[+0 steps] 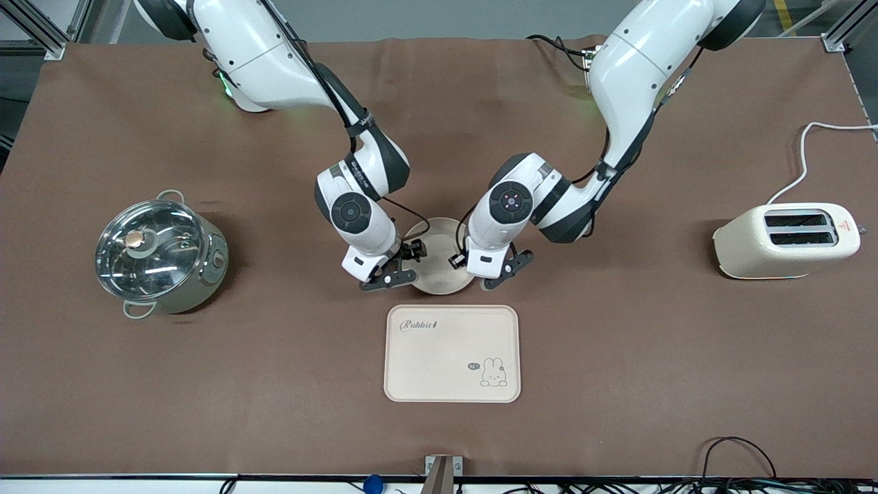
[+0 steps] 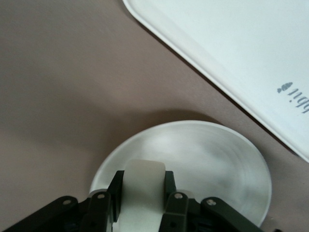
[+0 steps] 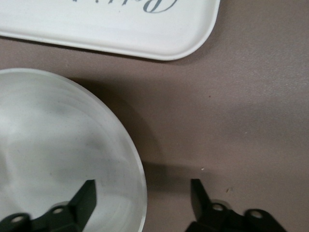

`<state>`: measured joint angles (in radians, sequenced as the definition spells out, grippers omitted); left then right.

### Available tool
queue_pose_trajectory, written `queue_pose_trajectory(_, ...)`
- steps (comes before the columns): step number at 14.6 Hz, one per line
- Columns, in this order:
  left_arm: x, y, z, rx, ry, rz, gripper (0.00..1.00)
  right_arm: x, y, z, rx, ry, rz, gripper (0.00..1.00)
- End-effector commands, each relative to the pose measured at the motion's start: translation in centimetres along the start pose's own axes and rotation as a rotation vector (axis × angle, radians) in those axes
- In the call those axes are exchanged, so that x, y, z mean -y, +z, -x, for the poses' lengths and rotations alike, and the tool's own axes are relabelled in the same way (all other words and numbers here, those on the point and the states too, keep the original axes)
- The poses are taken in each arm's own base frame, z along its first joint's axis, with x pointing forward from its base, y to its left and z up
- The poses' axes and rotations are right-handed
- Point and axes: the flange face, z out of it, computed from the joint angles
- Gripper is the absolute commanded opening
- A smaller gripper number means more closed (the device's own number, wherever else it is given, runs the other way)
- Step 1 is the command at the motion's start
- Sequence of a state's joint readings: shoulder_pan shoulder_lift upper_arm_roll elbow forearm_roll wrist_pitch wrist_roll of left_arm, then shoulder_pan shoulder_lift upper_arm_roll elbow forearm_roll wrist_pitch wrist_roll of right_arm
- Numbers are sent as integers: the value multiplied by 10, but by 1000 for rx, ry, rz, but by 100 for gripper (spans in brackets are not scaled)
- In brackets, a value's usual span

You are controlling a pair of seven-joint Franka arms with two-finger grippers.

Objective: Place bun in plate and plate on tray
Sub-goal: 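Carry the bun over the plate with the left gripper and release it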

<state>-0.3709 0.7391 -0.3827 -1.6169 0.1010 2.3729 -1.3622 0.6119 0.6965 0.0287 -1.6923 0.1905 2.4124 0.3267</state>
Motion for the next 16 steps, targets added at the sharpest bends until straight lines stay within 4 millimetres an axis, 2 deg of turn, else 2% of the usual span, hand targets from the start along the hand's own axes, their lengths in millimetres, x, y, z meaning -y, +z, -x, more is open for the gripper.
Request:
queue_pose_trajectory(1,-9,8,9,21,-32,16,38,2,0,0,1,2,-10,34)
queue_pose_trajectory(2,-9,9,9,19,-32,15,41,2,-1,0,3,2,-10,24)
queue_pose_trajectory(3,-9,9,9,18,-31,14,59,2,-1,0,4,2,-9,9)
queue_pose_trajectory(4,-9,9,9,15,-27,13,86,2,-2,0,4,3,-10,0)
queue_pose_trajectory(5,-10,5,9,9,-17,18,100,2,-2,0,4,1,-10,0)
queue_pose_trajectory(7,-12,-10,3,-1,-27,31,100,2,-2,0,4,-3,-9,0)
queue_pose_trajectory(10,-9,-66,-26,-49,-47,63,100,-5,-7,-2,10,-25,-12,0)
queue_pose_trajectory(11,-4,-88,-40,-72,-39,59,100,0,-23,-1,19,-30,-27,0)
queue_pose_trajectory(12,1,-107,-53,-108,-3,47,100,1,-51,-5,2,-16,-61,0)
queue_pose_trajectory(14,19,-156,-87,-176,68,25,100,-4,-73,-16,-6,62,-149,0)
queue_pose_trajectory(16,44,-206,-118,-210,143,-2,100,6,-93,-29,-48,88,-194,0)
